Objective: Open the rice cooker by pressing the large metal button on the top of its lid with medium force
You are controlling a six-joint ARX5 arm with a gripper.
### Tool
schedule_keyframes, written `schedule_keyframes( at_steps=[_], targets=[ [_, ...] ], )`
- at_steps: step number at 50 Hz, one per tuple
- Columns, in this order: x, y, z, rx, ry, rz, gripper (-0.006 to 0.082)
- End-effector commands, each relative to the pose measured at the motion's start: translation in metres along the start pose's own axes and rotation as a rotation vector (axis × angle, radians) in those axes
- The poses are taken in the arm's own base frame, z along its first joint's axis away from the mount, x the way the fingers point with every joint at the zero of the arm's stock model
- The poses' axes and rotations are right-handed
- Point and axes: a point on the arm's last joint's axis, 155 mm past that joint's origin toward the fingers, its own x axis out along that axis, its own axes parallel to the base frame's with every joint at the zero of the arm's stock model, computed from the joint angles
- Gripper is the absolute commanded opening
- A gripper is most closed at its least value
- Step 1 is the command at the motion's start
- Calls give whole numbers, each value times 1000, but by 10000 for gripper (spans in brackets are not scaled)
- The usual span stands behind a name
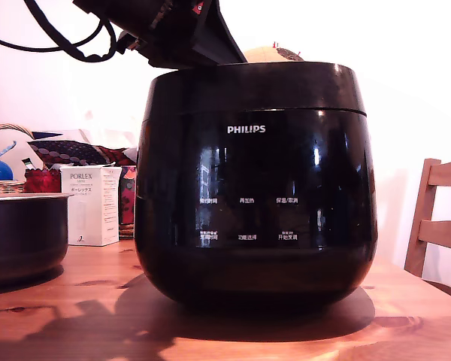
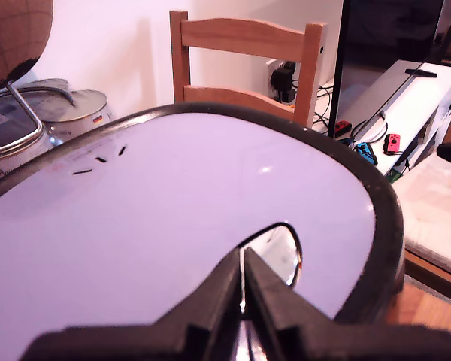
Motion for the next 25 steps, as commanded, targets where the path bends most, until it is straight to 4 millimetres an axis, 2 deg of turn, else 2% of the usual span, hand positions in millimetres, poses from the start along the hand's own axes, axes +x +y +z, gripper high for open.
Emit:
schedule_keyframes(
  at_steps=[1, 14, 18, 25],
  targets=[
    [8, 1, -88, -8, 244, 4, -22],
    [7, 0, -95, -9, 274, -4, -22],
    [9, 0, -87, -12, 238, -2, -22],
    [13, 1, -59, -28, 127, 3, -22]
  ],
)
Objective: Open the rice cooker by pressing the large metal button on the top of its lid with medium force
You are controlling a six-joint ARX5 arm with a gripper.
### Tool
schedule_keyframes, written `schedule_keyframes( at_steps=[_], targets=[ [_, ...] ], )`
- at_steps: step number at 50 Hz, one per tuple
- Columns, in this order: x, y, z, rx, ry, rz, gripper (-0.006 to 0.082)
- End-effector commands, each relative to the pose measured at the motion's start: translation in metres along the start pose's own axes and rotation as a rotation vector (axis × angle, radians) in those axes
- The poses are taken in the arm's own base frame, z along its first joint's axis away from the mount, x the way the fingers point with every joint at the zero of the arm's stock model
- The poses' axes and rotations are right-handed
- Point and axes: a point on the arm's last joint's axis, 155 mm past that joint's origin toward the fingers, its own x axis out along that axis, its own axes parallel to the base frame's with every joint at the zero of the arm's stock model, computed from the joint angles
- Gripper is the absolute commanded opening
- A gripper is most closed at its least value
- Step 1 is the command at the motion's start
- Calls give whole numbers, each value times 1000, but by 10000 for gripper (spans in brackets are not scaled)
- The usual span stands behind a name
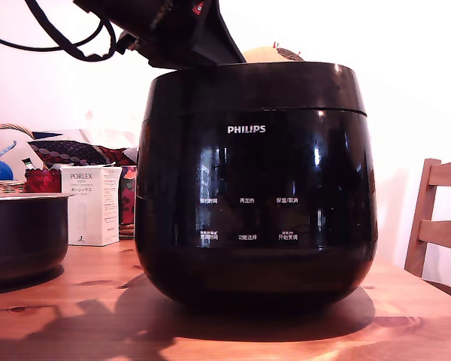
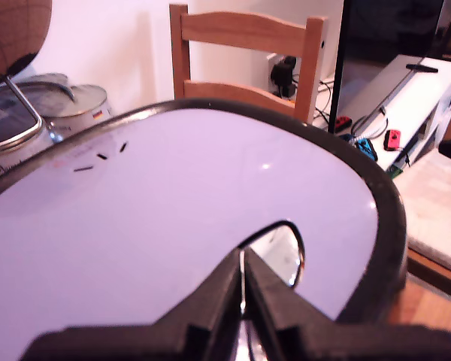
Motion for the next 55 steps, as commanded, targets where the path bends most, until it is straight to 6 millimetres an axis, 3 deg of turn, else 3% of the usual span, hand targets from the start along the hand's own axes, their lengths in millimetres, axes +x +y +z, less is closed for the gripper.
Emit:
schedule_keyframes(
  at_steps=[1, 21, 39, 55],
  targets=[
    [10, 0, -59, -27, 138, 2, -22],
    [-6, 2, 11, -105, -105, 5, -22],
    [-23, 13, 30, -104, -161, 60, -22],
    [-47, 35, 40, -86, -175, 148, -22]
  ],
)
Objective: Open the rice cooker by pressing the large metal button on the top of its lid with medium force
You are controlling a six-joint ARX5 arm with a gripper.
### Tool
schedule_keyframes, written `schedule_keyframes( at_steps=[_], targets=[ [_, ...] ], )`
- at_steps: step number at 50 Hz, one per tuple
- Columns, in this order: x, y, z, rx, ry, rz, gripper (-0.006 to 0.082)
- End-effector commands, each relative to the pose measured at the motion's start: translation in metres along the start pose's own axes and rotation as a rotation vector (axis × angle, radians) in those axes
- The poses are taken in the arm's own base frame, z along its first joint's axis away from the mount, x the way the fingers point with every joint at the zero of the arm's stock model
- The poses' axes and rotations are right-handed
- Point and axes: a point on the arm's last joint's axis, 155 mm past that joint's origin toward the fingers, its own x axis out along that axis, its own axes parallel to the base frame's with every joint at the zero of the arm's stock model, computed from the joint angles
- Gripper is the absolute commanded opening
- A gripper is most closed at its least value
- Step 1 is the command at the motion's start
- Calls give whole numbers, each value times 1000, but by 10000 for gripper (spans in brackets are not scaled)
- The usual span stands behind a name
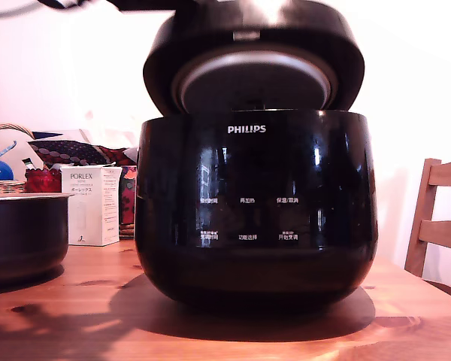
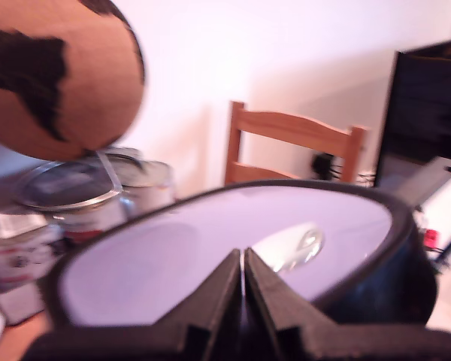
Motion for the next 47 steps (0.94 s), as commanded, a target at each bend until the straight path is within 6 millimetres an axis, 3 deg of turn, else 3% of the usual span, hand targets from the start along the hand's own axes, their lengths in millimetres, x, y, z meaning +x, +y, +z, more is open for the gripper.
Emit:
schedule_keyframes(
  at_steps=[1, 15, 34, 47],
  targets=[
    [-3, 10, -16, 13, 39, 30, -22],
    [-27, 55, -1, 76, 26, 171, -22],
    [-87, 136, 28, 87, -25, 425, -22],
    [-114, 165, 30, 76, -25, 535, -22]
  ],
)
